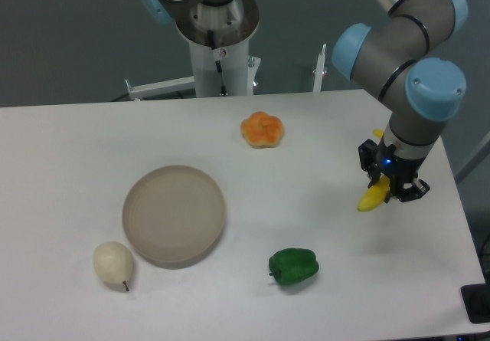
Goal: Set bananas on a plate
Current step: 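Carry the held yellow banana with the gripper over the beige plate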
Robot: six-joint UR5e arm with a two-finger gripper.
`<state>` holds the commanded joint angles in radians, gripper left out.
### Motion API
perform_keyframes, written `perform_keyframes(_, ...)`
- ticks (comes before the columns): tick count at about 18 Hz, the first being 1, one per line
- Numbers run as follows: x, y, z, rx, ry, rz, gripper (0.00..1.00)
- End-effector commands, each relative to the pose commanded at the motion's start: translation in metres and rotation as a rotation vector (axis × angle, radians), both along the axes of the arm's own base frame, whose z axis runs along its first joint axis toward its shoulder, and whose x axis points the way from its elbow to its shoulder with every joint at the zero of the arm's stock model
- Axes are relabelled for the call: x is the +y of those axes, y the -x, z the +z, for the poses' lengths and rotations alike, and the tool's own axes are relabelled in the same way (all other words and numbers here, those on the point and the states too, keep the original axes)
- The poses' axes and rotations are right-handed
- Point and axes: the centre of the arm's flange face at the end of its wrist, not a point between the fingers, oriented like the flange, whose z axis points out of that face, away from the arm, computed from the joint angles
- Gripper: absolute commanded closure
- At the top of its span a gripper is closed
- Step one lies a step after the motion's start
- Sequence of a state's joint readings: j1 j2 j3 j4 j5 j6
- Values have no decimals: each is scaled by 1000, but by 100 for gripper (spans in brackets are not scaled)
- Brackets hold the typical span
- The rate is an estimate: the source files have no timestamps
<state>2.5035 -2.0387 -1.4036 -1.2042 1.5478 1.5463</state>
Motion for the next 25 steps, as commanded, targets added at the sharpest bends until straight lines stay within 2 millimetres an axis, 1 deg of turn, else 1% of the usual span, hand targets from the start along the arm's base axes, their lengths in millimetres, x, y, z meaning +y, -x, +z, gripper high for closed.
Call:
perform_keyframes(6, 1, -6, 3, -8, -6, -4, 92)
perform_keyframes(9, 4, -22, 11, -24, 6, -16, 92)
perform_keyframes(10, 8, -32, 17, -27, 8, -31, 92)
perform_keyframes(13, 9, -59, 42, -53, 3, -49, 93)
perform_keyframes(14, 11, -70, 45, -70, -2, -55, 93)
perform_keyframes(16, 18, -92, 43, -113, -14, -50, 93)
perform_keyframes(17, 21, -107, 44, -116, -20, -38, 93)
perform_keyframes(18, 34, -132, 40, -124, -14, -26, 93)
perform_keyframes(21, 61, -175, 39, -117, -22, 1, 93)
perform_keyframes(22, 74, -200, 37, -115, -26, 8, 93)
perform_keyframes(24, 92, -232, 32, -109, -39, 20, 93)
perform_keyframes(25, 104, -248, 27, -104, -49, 30, 93)
